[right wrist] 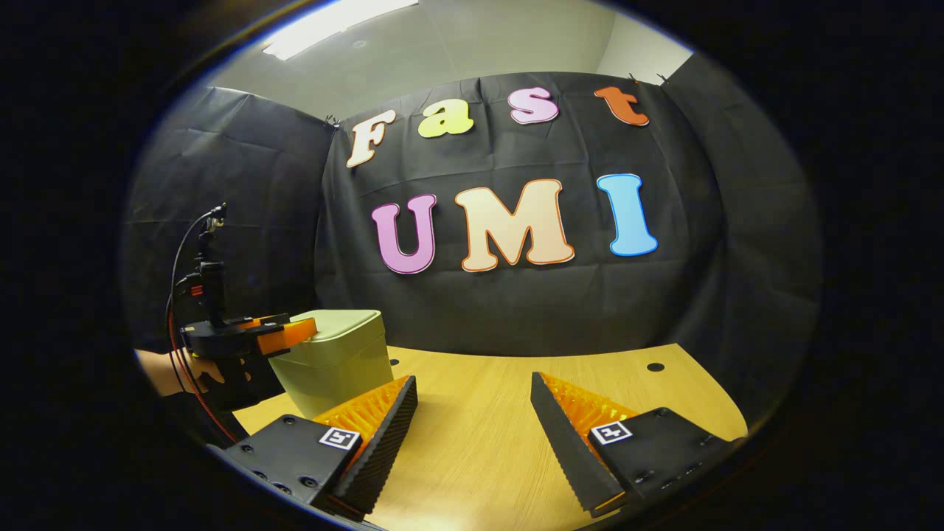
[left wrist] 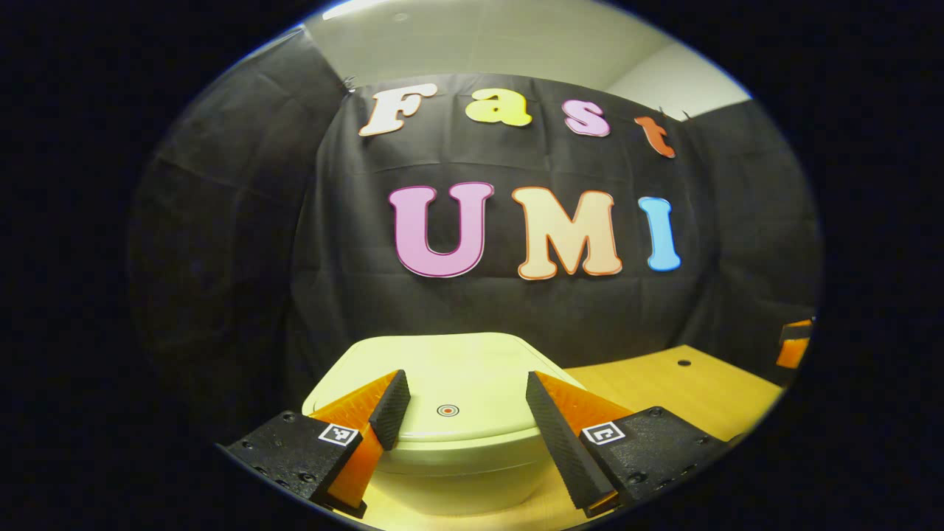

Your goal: Press the lid of the desktop garbage bin to open it, pick up the crumpled paper on the desktop and throw it into the bin, then pick up the pop can on the desktop and drop it into the bin, and finally close the garbage bin lid.

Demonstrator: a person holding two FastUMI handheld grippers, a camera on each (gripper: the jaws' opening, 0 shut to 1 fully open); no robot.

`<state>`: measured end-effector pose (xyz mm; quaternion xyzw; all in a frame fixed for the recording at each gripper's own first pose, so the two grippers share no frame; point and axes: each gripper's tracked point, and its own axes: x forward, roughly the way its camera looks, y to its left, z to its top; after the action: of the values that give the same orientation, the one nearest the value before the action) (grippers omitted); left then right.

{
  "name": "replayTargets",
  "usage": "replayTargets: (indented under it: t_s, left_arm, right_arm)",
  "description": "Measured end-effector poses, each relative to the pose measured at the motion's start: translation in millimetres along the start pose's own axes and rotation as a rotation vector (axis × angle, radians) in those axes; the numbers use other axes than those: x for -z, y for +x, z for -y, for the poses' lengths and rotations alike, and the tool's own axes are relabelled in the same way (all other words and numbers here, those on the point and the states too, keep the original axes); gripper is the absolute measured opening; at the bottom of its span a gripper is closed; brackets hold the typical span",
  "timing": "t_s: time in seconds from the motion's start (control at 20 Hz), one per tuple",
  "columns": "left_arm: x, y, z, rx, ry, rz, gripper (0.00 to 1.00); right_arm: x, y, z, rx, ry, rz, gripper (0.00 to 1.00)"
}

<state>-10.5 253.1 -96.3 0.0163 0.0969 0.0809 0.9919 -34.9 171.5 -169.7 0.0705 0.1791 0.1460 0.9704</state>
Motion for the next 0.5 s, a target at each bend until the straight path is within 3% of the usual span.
replayTargets:
  t_s: [0.15, 0.3, 0.5]
  left_arm:
    - [-5, -2, -1, -0.012, 0.025, -0.007, 0.95]
    - [-23, -7, 6, -0.051, 0.098, 0.080, 0.95]
    - [-64, -22, 62, 0.009, 0.118, 0.203, 0.92]
  right_arm:
    - [-16, 0, 11, 0.025, -0.008, 0.030, 0.97]
    - [-36, -1, 27, 0.056, -0.034, 0.070, 0.97]
    - [-67, -9, 51, 0.097, -0.013, 0.145, 0.97]
